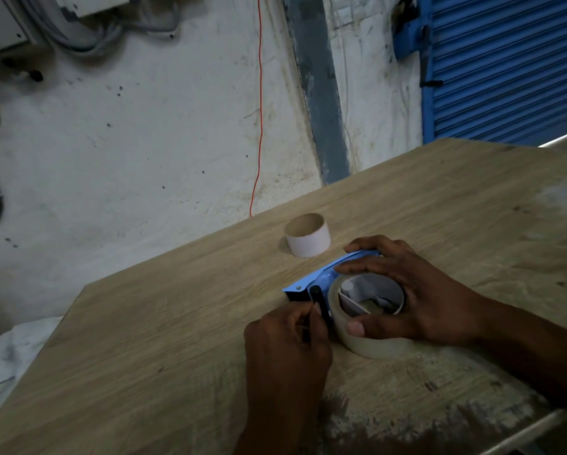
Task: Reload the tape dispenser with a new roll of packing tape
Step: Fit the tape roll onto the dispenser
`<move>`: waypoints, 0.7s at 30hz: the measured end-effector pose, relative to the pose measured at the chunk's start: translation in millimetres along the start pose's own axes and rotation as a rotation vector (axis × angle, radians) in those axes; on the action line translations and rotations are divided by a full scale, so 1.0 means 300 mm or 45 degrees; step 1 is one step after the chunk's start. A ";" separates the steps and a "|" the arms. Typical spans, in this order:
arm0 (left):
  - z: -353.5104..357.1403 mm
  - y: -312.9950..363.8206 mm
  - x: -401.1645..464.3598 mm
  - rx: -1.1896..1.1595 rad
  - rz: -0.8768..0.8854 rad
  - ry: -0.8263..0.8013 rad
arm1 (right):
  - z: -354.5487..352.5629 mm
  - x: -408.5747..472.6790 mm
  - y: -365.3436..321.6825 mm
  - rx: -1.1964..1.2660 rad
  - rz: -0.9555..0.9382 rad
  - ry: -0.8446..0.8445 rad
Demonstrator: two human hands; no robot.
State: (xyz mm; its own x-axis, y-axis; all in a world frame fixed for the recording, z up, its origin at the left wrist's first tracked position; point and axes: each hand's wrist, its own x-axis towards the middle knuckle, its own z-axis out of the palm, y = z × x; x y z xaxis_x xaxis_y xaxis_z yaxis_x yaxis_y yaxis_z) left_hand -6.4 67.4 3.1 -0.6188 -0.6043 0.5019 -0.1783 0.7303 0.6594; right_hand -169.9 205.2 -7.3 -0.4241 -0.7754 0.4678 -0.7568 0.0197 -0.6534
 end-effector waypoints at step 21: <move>-0.007 -0.019 -0.011 -0.027 -0.092 -0.044 | -0.007 0.000 -0.005 0.033 0.021 0.002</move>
State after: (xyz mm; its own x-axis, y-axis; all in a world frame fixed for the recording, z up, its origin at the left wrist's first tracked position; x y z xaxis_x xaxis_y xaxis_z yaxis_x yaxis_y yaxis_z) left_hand -1.8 64.7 -1.1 -0.6312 -0.6434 0.4333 -0.2076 0.6783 0.7048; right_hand -169.7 206.5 -5.3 -0.4372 -0.7742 0.4577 -0.7366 0.0162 -0.6762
